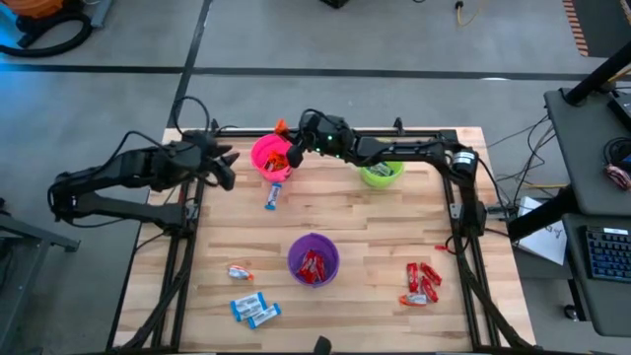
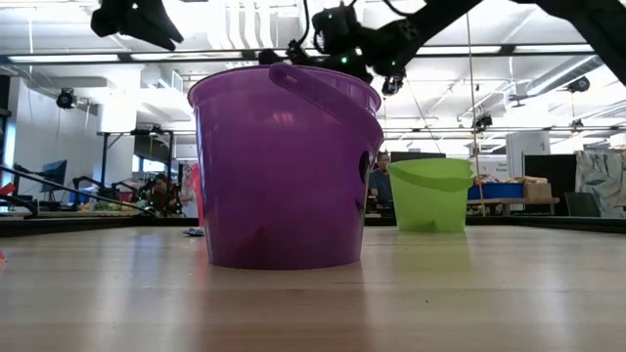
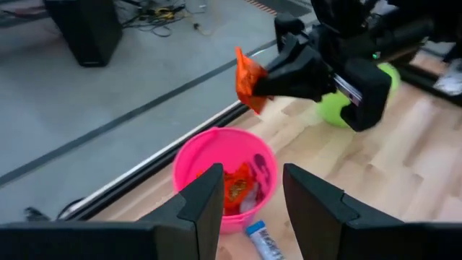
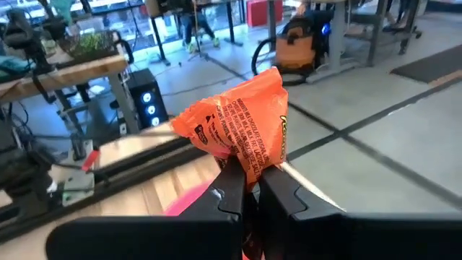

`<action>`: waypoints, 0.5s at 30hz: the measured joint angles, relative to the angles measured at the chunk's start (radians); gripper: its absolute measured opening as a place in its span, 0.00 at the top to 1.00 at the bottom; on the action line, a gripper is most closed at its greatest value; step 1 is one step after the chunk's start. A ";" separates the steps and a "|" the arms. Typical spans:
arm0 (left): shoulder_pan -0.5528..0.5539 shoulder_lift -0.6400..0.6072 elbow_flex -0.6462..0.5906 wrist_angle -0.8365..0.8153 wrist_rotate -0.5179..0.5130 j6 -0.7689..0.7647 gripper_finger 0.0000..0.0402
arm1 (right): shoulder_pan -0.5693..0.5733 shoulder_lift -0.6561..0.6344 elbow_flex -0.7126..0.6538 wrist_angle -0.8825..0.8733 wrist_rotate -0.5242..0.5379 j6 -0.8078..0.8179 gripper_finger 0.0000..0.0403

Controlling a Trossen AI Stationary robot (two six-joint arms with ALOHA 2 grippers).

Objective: Sort candy
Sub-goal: Put the orange chocolate into the pink bucket

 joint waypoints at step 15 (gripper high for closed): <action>0.002 0.058 0.000 0.001 -0.053 -0.044 0.68 | -0.004 0.160 0.058 0.047 -0.115 0.006 0.97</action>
